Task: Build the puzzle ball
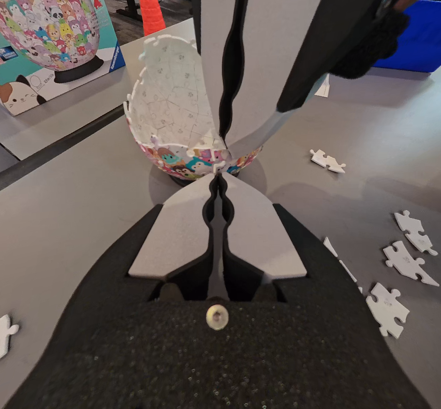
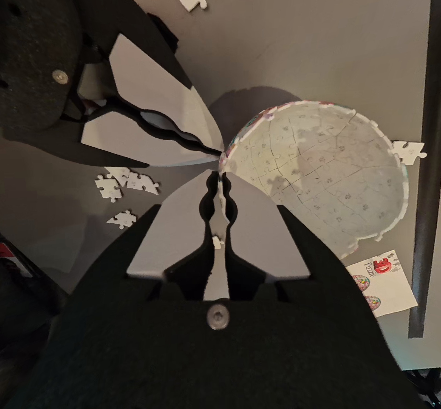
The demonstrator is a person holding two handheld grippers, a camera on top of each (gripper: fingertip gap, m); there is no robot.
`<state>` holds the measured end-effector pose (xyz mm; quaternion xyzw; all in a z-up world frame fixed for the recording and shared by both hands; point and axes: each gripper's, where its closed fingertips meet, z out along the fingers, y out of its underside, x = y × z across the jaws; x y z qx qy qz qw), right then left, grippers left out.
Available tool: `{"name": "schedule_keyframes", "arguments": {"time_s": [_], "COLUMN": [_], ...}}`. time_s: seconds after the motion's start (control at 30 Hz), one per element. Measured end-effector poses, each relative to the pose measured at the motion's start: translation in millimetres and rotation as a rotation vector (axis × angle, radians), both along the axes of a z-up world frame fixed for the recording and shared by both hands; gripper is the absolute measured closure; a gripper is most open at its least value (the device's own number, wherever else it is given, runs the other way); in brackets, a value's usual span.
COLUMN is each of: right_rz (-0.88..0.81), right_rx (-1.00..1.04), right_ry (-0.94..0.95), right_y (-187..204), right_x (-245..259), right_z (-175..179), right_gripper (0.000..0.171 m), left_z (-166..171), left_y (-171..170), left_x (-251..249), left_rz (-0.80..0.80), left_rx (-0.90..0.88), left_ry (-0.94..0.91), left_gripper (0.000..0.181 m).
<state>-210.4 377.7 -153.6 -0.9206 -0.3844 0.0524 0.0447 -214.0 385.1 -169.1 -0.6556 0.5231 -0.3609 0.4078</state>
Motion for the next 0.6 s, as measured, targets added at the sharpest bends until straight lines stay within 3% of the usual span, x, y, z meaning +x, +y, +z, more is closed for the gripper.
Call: {"name": "schedule_keyframes", "arguments": {"time_s": [0.6], "right_rz": [0.016], "right_rx": [0.030], "right_ry": [-0.009], "right_y": [3.9], "right_x": [2.3], "right_z": [0.1], "right_gripper": [0.167], "left_z": [-3.5], "left_y": [-5.2], "left_x": [6.9], "left_rz": [-0.034], "left_rx": [-0.002], "left_ry": [0.019], "left_gripper": [0.181]}}
